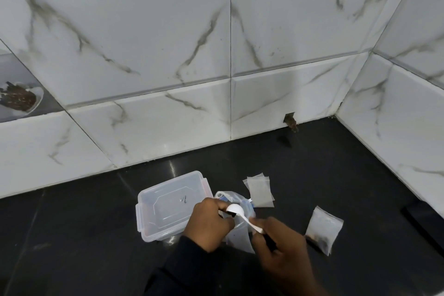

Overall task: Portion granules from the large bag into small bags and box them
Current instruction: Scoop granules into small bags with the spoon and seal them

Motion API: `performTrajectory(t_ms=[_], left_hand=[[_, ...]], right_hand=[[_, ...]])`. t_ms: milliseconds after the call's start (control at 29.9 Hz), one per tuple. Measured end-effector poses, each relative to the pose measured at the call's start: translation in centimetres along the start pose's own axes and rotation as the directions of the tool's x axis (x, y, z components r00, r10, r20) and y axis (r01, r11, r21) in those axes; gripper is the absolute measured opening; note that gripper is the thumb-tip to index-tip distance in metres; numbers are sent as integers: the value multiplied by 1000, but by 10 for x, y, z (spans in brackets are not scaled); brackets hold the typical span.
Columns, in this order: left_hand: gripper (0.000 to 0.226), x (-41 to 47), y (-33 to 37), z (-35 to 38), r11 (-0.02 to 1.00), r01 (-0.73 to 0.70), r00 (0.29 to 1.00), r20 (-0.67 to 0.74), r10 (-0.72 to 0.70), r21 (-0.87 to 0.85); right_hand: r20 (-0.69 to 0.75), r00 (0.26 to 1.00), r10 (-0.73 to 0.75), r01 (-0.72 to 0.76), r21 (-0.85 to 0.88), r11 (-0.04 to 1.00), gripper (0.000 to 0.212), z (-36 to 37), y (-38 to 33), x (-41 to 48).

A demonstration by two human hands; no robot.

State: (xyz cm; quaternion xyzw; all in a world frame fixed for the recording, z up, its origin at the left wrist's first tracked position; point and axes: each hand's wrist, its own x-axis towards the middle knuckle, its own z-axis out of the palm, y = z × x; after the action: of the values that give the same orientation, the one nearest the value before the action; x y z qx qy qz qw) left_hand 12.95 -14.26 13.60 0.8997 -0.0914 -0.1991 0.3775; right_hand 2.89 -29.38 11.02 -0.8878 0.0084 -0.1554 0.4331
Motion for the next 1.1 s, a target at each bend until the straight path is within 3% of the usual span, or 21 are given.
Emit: performTrajectory(t_ms=[234,468,535,635,702,736,869,1003,1103], left_hand=[[22,1,-2,2,1000,6,1000,-6,-6,4],[21,-2,-1,0,1000,25,1000,-1,-25,18],[20,-2,-1,-1,1000,21,1000,-1,-21,19],[20,-4,-2,-3,999,36,999,-1,-36,18],[22,-4,-4,-4,999,48,999,-4,-48,13],[22,-5,-4,-4,999,52,999,-5,-52,6],[20,-4,-4,-4,999,46,999,-14,-46,-3],[29,-4,-4,-2,999,31,1000,-4,-31,16],[32,-4,-4,-2,999,37,999,-10,-36,17]], right_hand=[[39,978,-206,208,-93,974,25,1,5,-4],[30,970,-240,242,-167,956,27,5,10,-9],[-24,986,-167,164,-96,982,21,5,6,-8],[-139,981,134,-111,165,980,14,3,0,1],[-111,951,288,-247,286,926,21,0,-1,7],[-103,952,289,-250,285,925,22,-1,-1,7],[-89,996,5,0,65,998,16,3,-1,3],[46,972,-230,234,-108,966,30,7,8,-4],[32,948,-315,316,-149,937,37,12,15,-9]])
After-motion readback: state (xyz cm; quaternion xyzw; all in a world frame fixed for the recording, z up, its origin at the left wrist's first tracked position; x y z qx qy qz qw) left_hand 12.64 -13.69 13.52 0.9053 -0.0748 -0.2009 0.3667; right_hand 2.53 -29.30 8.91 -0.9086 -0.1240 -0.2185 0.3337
